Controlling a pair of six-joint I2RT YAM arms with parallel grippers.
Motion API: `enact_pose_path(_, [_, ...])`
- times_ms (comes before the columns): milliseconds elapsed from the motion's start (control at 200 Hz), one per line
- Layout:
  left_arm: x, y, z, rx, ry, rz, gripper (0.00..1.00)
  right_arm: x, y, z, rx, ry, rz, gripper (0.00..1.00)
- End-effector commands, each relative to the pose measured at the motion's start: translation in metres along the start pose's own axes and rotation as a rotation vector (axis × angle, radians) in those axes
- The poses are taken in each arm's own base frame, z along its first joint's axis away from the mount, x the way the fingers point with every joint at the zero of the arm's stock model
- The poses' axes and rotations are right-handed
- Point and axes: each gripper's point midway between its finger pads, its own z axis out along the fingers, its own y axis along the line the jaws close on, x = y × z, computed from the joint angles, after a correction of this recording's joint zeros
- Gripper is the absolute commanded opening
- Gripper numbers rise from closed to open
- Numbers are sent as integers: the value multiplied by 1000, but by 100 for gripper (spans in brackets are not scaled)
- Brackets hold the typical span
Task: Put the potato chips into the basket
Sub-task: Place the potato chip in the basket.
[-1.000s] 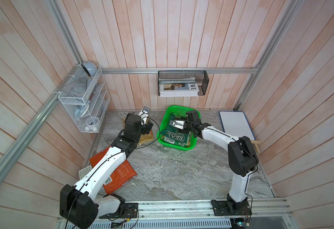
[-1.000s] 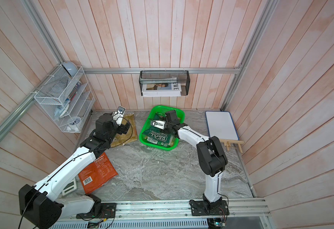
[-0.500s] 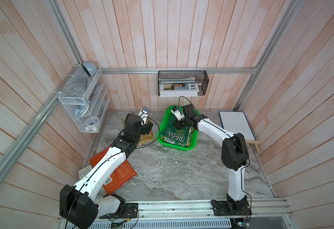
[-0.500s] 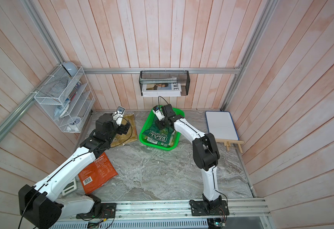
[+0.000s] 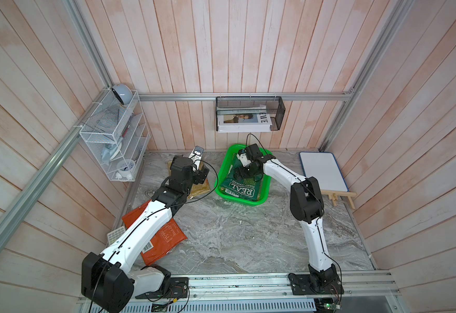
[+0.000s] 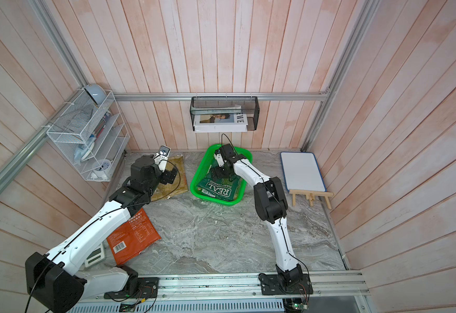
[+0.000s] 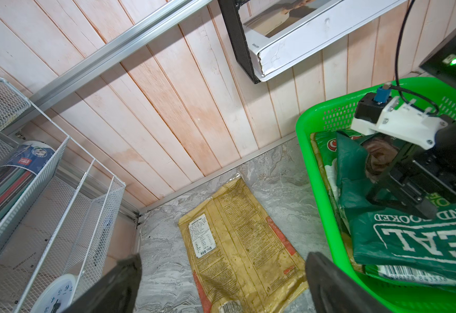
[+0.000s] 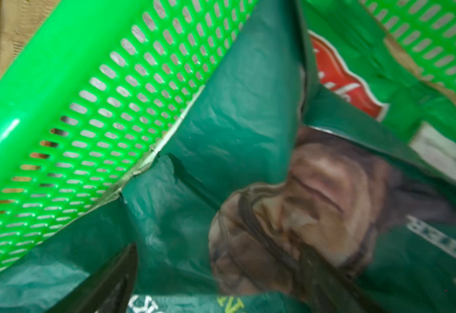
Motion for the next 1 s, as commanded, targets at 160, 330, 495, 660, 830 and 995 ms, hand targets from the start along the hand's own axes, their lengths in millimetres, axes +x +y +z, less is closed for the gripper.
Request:
enact_pose_path(160, [-14, 11, -4, -28, -20, -22, 100, 15, 59, -58, 20, -43, -207, 98])
enact_pose_path(330, [-14, 16, -5, -50, -8, -32, 100, 57, 63, -39, -28, 36, -163, 98])
enact_pose_path(495, [-9, 22, 1, -79, 35, -48, 100, 68, 64, -31, -42, 106, -132, 97])
enact_pose_path(660, [-2, 40, 10, -124, 76, -148, 100, 39, 77, -64, -80, 82, -151, 96])
enact_pose_path(830, [4, 53, 18, -162, 118, -259, 100, 0, 89, -117, -112, -105, -102, 96])
enact_pose_path(995, [25, 65, 22, -223, 205, -346, 100, -11, 88, -153, -124, -296, 27, 98])
